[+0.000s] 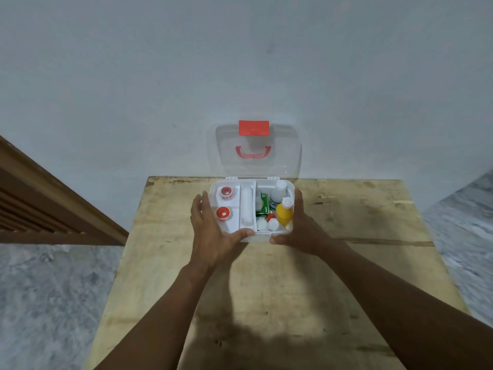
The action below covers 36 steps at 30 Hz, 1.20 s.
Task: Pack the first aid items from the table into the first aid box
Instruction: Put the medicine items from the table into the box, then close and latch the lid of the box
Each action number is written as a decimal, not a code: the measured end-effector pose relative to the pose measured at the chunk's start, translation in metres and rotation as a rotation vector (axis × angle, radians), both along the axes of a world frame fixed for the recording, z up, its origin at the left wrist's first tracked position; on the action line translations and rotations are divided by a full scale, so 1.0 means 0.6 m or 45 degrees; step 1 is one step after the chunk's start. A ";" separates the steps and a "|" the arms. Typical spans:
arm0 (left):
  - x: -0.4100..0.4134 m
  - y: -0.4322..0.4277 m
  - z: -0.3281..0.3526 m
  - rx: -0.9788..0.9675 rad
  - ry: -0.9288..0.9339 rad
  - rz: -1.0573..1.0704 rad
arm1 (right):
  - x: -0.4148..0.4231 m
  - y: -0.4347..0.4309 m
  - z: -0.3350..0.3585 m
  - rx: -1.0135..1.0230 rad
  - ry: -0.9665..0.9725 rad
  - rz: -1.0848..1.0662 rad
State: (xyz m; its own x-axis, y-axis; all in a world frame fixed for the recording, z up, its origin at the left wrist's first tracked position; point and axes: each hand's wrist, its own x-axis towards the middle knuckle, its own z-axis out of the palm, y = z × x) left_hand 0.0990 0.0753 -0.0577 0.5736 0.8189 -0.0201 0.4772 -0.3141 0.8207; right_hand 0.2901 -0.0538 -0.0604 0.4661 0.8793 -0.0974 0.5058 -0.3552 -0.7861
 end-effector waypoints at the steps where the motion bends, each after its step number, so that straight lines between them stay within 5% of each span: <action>1: -0.003 -0.002 0.000 -0.029 -0.040 -0.008 | 0.002 -0.001 0.001 -0.049 0.013 0.015; 10: -0.003 -0.009 0.012 -0.142 -0.269 -0.037 | 0.047 -0.015 0.112 -0.623 0.167 0.165; 12: -0.004 -0.008 0.009 -0.162 -0.277 -0.023 | 0.070 -0.003 0.137 -0.606 -0.122 -0.142; 15: -0.003 -0.009 0.008 -0.190 -0.313 -0.039 | 0.075 0.034 0.174 -0.223 -0.507 -0.500; 19: -0.007 -0.014 0.014 -0.181 -0.366 -0.046 | 0.043 0.114 0.235 0.021 -0.813 -0.244; 26: -0.007 -0.011 0.010 -0.246 -0.401 -0.059 | 0.029 0.200 0.230 -0.195 -1.364 -0.086; 32: -0.004 -0.002 -0.006 -0.305 -0.337 -0.049 | 0.035 0.195 0.240 -0.053 -1.329 -0.033; 36: -0.001 -0.003 0.005 -0.314 -0.308 -0.055 | 0.036 0.169 0.266 -0.018 -1.007 0.031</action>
